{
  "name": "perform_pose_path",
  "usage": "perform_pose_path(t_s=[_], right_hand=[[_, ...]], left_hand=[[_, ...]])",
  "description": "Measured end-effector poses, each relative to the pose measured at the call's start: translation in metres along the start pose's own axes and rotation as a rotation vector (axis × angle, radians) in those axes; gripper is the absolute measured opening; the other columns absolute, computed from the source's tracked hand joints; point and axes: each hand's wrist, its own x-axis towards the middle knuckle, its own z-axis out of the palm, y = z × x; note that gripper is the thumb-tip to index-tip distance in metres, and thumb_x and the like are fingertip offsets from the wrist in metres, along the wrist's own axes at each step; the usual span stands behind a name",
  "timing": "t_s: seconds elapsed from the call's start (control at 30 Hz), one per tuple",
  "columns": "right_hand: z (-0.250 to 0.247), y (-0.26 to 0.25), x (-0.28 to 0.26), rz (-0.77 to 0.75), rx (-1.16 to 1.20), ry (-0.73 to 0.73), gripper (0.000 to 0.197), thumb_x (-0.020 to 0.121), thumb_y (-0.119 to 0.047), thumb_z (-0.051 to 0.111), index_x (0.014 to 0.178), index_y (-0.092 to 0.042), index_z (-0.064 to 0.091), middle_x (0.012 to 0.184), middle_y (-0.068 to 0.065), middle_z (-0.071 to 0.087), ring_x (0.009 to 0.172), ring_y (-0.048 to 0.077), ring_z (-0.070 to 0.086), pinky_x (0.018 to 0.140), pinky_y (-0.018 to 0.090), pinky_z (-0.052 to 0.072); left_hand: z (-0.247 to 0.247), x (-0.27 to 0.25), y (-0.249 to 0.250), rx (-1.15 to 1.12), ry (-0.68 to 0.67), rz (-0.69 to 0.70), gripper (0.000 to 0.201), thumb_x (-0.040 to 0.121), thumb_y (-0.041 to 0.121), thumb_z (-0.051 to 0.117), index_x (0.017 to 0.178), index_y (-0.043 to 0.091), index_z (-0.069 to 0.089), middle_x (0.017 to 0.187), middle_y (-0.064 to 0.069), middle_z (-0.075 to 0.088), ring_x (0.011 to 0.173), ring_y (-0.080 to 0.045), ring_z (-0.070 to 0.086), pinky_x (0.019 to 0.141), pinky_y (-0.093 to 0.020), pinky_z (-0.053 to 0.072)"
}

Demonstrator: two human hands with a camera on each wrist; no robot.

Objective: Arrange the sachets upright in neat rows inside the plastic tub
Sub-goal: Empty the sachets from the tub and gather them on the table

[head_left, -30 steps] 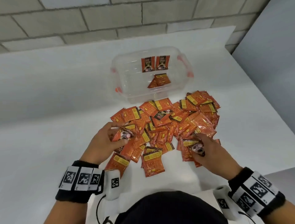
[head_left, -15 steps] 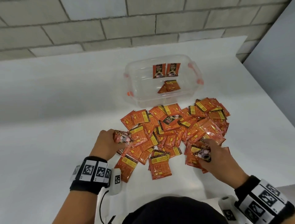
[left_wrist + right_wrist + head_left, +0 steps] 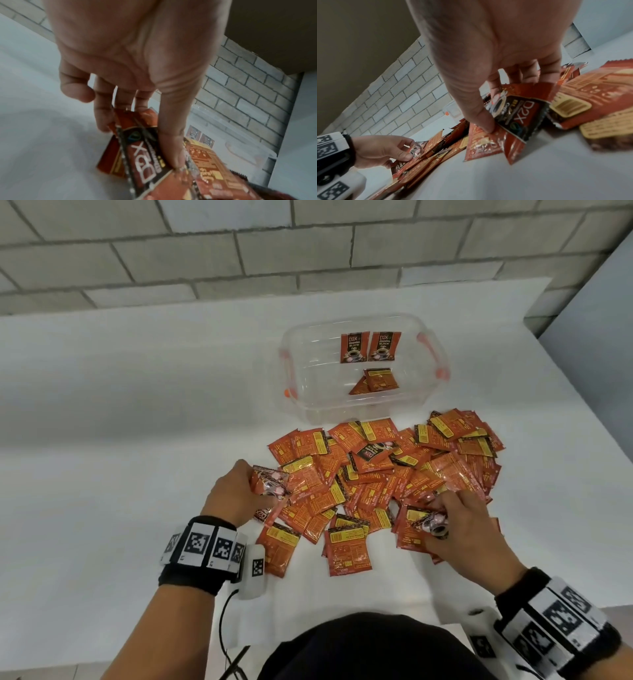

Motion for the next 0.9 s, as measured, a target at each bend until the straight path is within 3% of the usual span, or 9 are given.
perform_pose_path(t_s=[0.1, 0.23, 0.4, 0.47, 0.57, 0.63, 0.73, 0.83, 0.9], right_hand=[[-0.005, -0.006, -0.001, -0.018, 0.097, -0.056, 0.036, 0.079, -0.016, 0.073, 0.098, -0.021, 0.043, 0.086, -0.005, 0.056, 0.071, 0.011, 0.055, 0.053, 0.016, 0.038], [-0.011, -0.008, 0.001, -0.029, 0.204, -0.125, 0.031, 0.086, -0.015, 0.067, 0.101, -0.028, 0.044, 0.088, -0.012, 0.061, 0.072, 0.002, 0.059, 0.059, 0.014, 0.045], [-0.029, -0.009, 0.008, -0.013, 0.359, -0.182, 0.031, 0.088, -0.013, 0.065, 0.1, -0.035, 0.046, 0.091, -0.009, 0.06, 0.075, 0.011, 0.057, 0.06, 0.016, 0.043], [-0.04, -0.012, 0.014, 0.01, 0.433, -0.166, 0.031, 0.087, -0.012, 0.066, 0.099, -0.035, 0.048, 0.091, -0.008, 0.059, 0.074, 0.01, 0.055, 0.061, 0.017, 0.042], [-0.06, -0.02, 0.026, 0.048, 0.581, -0.131, 0.03, 0.086, -0.011, 0.066, 0.1, -0.033, 0.052, 0.088, -0.008, 0.057, 0.069, 0.001, 0.054, 0.059, 0.013, 0.042], [-0.075, -0.031, 0.042, 0.047, 0.645, -0.086, 0.025, 0.088, -0.012, 0.064, 0.1, -0.031, 0.055, 0.086, -0.005, 0.058, 0.067, 0.004, 0.055, 0.062, 0.021, 0.045], [-0.098, -0.054, 0.079, 0.019, 0.721, 0.006, 0.019, 0.088, -0.008, 0.062, 0.095, -0.026, 0.059, 0.092, -0.001, 0.062, 0.074, 0.016, 0.058, 0.07, 0.036, 0.048], [-0.114, -0.08, 0.132, -0.006, 0.676, 0.118, 0.018, 0.086, -0.01, 0.064, 0.102, -0.018, 0.059, 0.098, 0.0, 0.06, 0.085, 0.018, 0.058, 0.076, 0.033, 0.048], [-0.116, -0.093, 0.167, 0.024, 0.642, 0.163, 0.025, 0.086, -0.01, 0.064, 0.109, -0.013, 0.057, 0.099, 0.0, 0.058, 0.088, 0.016, 0.055, 0.074, 0.029, 0.046]], left_hand=[[-0.005, -0.002, 0.001, -0.125, -0.019, 0.029, 0.038, 0.077, 0.022, 0.078, 0.101, 0.016, 0.048, 0.09, 0.001, 0.061, 0.08, -0.015, 0.058, 0.059, -0.021, 0.039], [-0.01, -0.005, 0.0, -0.228, 0.005, 0.084, 0.033, 0.083, 0.019, 0.072, 0.107, 0.018, 0.05, 0.097, 0.002, 0.062, 0.08, -0.009, 0.058, 0.062, -0.021, 0.04], [-0.02, -0.007, -0.003, -0.355, 0.083, 0.141, 0.021, 0.087, 0.021, 0.067, 0.103, 0.022, 0.053, 0.096, 0.007, 0.065, 0.087, -0.012, 0.063, 0.065, -0.024, 0.043], [-0.027, -0.008, -0.003, -0.476, 0.1, 0.16, 0.017, 0.088, 0.017, 0.066, 0.097, 0.025, 0.055, 0.096, 0.005, 0.067, 0.086, -0.013, 0.065, 0.067, -0.027, 0.047], [-0.036, -0.003, 0.003, -0.65, 0.109, 0.158, 0.02, 0.086, 0.015, 0.067, 0.098, 0.027, 0.056, 0.099, -0.002, 0.07, 0.092, -0.025, 0.068, 0.08, -0.042, 0.053], [-0.045, 0.002, 0.016, -0.743, 0.122, 0.166, 0.023, 0.08, 0.025, 0.069, 0.099, 0.029, 0.058, 0.098, -0.002, 0.071, 0.094, -0.026, 0.068, 0.087, -0.049, 0.052], [-0.062, 0.015, 0.057, -0.846, 0.141, 0.223, 0.017, 0.085, 0.022, 0.063, 0.102, 0.025, 0.061, 0.097, -0.003, 0.071, 0.092, -0.025, 0.069, 0.087, -0.047, 0.053], [-0.073, 0.045, 0.107, -0.894, 0.153, 0.259, 0.023, 0.076, 0.026, 0.061, 0.098, 0.023, 0.063, 0.099, -0.004, 0.071, 0.093, -0.025, 0.068, 0.085, -0.046, 0.055], [-0.072, 0.067, 0.135, -0.786, 0.142, 0.287, 0.006, 0.082, 0.024, 0.061, 0.089, 0.024, 0.061, 0.093, -0.002, 0.07, 0.09, -0.025, 0.068, 0.082, -0.045, 0.056]])
